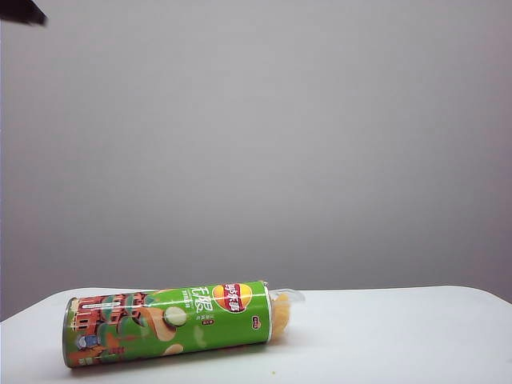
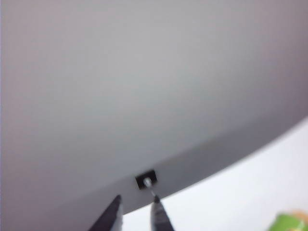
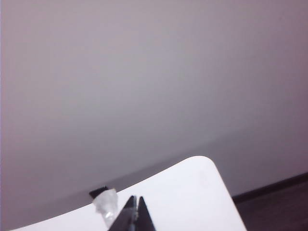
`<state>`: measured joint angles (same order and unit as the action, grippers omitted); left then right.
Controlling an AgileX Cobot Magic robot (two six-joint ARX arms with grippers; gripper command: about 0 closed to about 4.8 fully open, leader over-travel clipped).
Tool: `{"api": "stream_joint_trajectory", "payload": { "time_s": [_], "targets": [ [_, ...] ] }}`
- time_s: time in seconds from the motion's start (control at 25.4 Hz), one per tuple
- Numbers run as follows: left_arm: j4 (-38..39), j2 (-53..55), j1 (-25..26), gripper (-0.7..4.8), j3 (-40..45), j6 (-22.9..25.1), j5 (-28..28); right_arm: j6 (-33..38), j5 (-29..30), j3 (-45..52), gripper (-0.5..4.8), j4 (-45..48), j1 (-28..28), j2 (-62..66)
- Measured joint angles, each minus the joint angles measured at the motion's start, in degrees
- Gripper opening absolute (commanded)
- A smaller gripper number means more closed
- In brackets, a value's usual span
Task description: Pick up the green tub of chips from the desk, push the transparent container that's holding the chips and has slipped out back in, and finally put the chips back on the desk.
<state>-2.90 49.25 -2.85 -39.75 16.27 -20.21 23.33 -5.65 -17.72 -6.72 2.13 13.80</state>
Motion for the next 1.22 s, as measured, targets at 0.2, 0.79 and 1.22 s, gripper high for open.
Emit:
{"api": "stream_joint_trajectory", "payload": {
  "time_s": [0.2, 0.79, 1.22],
  "targets": [
    [10.56, 12.37, -0.07, 1.31, -12.13, 12.41, -7.28, 0.0, 6.36, -5.16, -0.02, 0.35, -0.07, 12.46],
    [26.08, 30.99, -5.95, 2.93, -24.11, 30.08, -1.31, -10.56, 39.56, -32.04, -0.02, 1.62, -6.36, 57.57],
    [31.41, 41.99, -17.49, 4.79, -24.24, 30.75, 12.63, -20.76, 42.84, -35.74, -0.02, -0.79, -5.31, 68.96]
  ]
}}
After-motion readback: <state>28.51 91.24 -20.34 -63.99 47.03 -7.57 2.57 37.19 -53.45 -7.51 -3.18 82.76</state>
